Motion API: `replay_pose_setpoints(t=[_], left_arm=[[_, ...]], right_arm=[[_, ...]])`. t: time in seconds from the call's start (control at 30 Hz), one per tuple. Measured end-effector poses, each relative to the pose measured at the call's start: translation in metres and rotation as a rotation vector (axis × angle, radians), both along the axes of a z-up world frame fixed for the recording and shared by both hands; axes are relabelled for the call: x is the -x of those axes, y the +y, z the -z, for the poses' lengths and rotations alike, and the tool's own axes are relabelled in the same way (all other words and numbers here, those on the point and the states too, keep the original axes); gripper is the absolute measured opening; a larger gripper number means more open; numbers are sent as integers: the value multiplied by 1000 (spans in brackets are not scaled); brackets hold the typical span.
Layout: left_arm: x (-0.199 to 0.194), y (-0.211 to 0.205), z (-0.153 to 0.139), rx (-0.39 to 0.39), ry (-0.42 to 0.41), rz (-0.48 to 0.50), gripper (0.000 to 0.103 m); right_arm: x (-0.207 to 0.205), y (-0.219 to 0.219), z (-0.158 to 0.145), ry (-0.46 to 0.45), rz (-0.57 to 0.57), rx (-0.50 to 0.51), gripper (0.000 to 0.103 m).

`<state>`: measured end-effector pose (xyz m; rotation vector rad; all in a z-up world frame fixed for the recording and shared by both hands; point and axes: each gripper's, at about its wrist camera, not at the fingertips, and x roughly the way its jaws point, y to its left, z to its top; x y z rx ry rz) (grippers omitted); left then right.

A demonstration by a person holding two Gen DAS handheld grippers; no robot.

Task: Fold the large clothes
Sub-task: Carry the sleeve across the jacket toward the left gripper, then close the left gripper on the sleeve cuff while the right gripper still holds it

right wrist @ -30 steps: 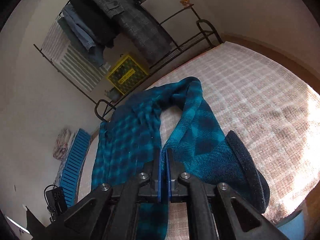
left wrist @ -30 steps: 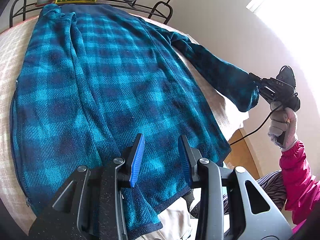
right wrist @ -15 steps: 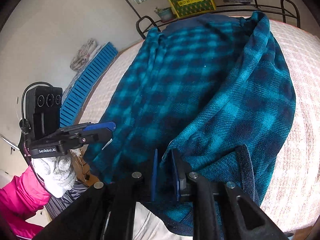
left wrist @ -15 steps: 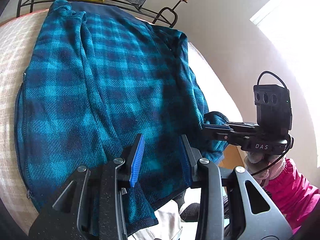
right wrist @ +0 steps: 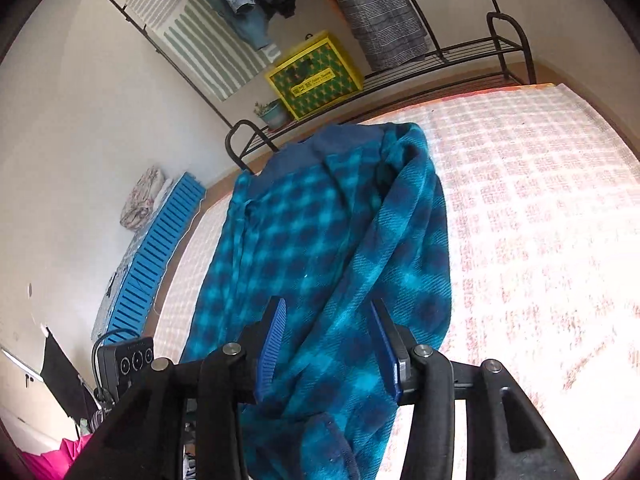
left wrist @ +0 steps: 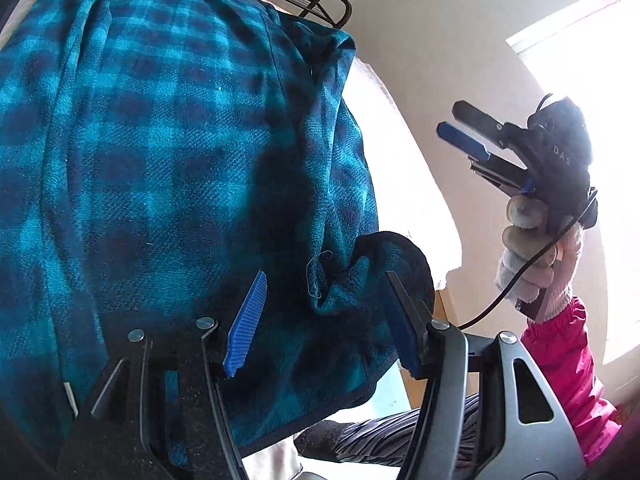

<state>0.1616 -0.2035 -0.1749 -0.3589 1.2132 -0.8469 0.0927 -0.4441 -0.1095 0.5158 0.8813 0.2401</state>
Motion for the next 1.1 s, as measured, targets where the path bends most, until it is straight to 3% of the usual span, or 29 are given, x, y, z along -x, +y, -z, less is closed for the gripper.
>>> replay_pose_setpoints(t=[0.07,0.13,0.17,0.27,0.47,0.53,0.57,0.63,0.7,0.93,1.1], left_arm=[[-2,-9,9,-9,20,9,60],[-2,-15,17,12,34,34,42],[-1,-19,19,19,40,51,27],[3,-23,19,39,14,77,12],[6,-20,15,71,4,94,8],[9,-17,13,76,0,102,8],[9,-14,11,76,-3,105,8],[10,-11,10,80,-9,110,7],[15,-5,9,87,-15,116,7],[23,9,4,146,-17,126,6],[17,22,16,132,-9,89,6]], right_arm=[[-23,-13,4,11,36,27,49],[-48,-26,10,23,64,36,52],[-62,-31,13,30,79,40,52],[-99,-47,28,59,131,39,53],[-153,-72,67,112,195,-134,51],[-164,-74,76,118,208,-185,39],[-168,-72,78,113,209,-198,26],[-172,-64,73,93,208,-191,11],[-177,-49,58,78,184,-111,4],[-211,55,-2,47,15,401,3],[-256,130,23,99,-130,606,3]])
